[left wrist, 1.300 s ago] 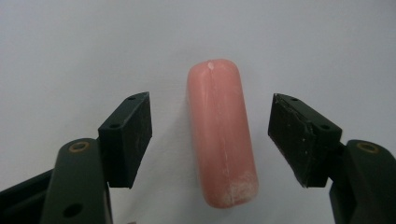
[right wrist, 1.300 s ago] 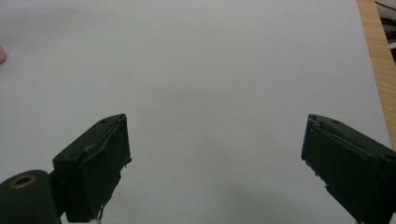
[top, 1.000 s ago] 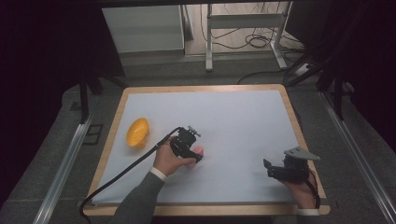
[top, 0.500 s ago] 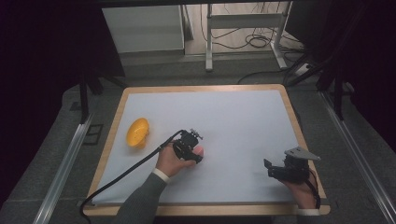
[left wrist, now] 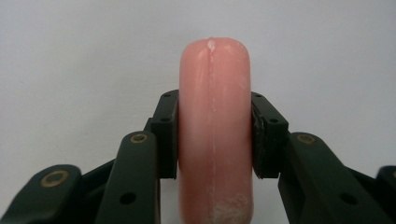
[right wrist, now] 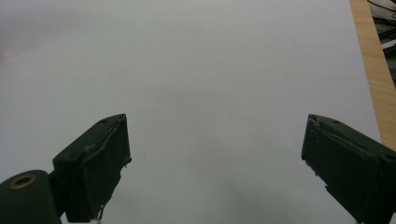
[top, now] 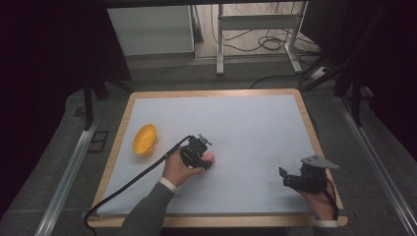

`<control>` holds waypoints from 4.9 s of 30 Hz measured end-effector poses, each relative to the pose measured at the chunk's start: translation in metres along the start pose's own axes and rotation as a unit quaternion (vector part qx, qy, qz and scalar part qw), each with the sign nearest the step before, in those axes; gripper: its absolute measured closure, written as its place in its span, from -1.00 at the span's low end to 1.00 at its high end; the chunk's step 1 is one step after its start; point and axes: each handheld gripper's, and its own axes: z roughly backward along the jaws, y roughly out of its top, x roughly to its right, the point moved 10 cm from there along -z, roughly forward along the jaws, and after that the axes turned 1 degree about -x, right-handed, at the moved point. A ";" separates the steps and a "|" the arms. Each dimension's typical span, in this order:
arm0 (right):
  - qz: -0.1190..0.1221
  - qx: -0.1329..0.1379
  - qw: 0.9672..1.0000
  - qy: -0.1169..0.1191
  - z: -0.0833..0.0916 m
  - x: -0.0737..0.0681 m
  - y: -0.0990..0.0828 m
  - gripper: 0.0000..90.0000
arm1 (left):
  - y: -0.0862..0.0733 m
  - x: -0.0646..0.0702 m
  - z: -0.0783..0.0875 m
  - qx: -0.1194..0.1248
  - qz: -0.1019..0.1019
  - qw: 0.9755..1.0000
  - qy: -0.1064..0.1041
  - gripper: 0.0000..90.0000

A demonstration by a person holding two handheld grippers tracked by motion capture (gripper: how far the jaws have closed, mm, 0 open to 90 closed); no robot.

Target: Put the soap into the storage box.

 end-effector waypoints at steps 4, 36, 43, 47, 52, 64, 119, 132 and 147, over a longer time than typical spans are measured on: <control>0.000 -0.001 1.000 -0.001 0.000 0.000 0.000 -0.83 | 0.003 -0.002 0.011 0.017 0.000 1.000 0.004 0.34; 0.000 -0.005 1.000 -0.004 -0.002 0.000 -0.002 -0.83 | 0.001 -0.030 0.056 0.074 0.022 0.997 0.024 0.34; 0.000 -0.004 1.000 -0.004 -0.001 0.000 -0.002 -0.83 | 0.001 -0.038 0.067 0.085 0.028 0.996 0.032 0.34; 0.000 -0.004 1.000 -0.005 -0.001 0.001 -0.002 -0.83 | 0.002 -0.041 0.071 0.089 0.031 0.995 0.034 0.34; 0.000 -0.005 1.000 -0.005 -0.001 0.001 -0.002 -0.83 | 0.003 -0.045 0.076 0.096 0.031 0.994 0.039 0.34; 0.000 -0.006 1.000 -0.004 -0.003 -0.001 -0.002 -0.83 | 0.001 -0.056 0.090 0.106 0.040 0.992 0.050 0.34; 0.002 -0.002 1.000 -0.005 0.000 -0.004 0.001 -0.82 | -0.053 -0.177 0.114 0.108 0.179 0.971 0.114 0.34; 0.003 -0.006 1.000 -0.007 -0.001 -0.004 0.000 -0.82 | -0.069 -0.194 0.093 0.076 0.201 0.970 0.117 0.34; 0.005 -0.005 1.000 -0.008 -0.001 -0.003 0.000 -0.82 | -0.081 -0.198 0.070 0.052 0.210 0.970 0.114 0.34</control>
